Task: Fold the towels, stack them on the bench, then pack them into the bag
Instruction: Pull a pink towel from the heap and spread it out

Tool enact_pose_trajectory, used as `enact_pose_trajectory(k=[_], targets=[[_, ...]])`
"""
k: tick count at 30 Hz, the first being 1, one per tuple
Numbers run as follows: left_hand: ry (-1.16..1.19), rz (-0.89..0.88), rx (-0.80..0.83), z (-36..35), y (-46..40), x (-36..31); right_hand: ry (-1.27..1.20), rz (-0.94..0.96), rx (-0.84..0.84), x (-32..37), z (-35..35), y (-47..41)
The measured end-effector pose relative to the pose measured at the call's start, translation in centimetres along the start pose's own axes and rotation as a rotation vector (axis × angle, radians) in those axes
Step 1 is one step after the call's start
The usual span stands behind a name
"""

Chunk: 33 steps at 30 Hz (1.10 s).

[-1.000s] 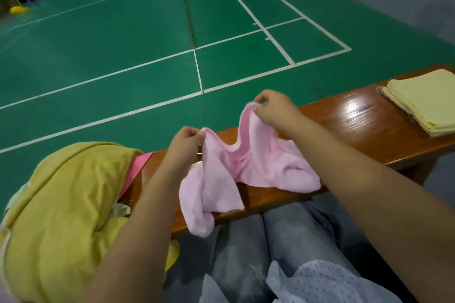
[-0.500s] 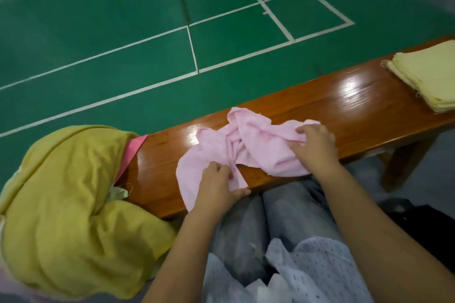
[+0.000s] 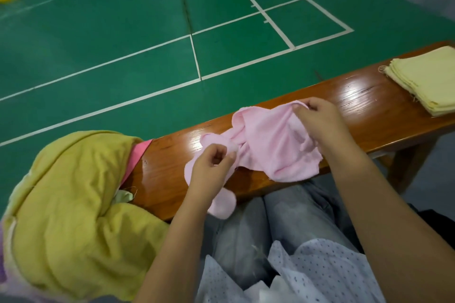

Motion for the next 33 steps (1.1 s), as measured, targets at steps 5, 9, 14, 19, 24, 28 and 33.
enact_pose_trajectory(k=[5, 9, 14, 19, 24, 28, 33], targets=[[0.076, -0.098, 0.036, -0.9, 0.5, -2.3, -0.330, -0.209, 0.176, 0.3, -3.4, 0.5], [0.023, 0.056, -0.020, -2.3, -0.2, -0.9, 0.063, -0.161, 0.189, -1.8, -4.4, 0.5], [-0.050, 0.177, -0.043, -3.1, -0.5, 1.2, 0.480, 0.148, 0.017, -3.2, -3.7, 2.2], [-0.026, 0.143, -0.078, -3.3, -0.4, 1.2, 0.541, 0.275, 0.234, -4.0, -5.6, 2.7], [0.007, 0.142, -0.101, -2.9, -0.6, 1.0, 0.778, 0.342, 0.478, -4.6, -7.6, 2.7], [0.031, 0.141, -0.091, -2.4, -0.5, 1.2, 0.901, 0.321, 0.410, -4.4, -8.0, 2.4], [0.020, 0.154, -0.065, -2.9, -0.4, 1.1, 0.570, 0.208, 0.243, -4.4, -7.3, 2.7]])
Point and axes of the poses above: each hand's wrist, its own y-axis away from the middle knuckle, its own z-axis out of the back of the hand, x = y × z, the point moved 2 cm from there along -y, towards the middle knuckle, and after that the axes turned 8 degrees about z, right-handed, at the moved point
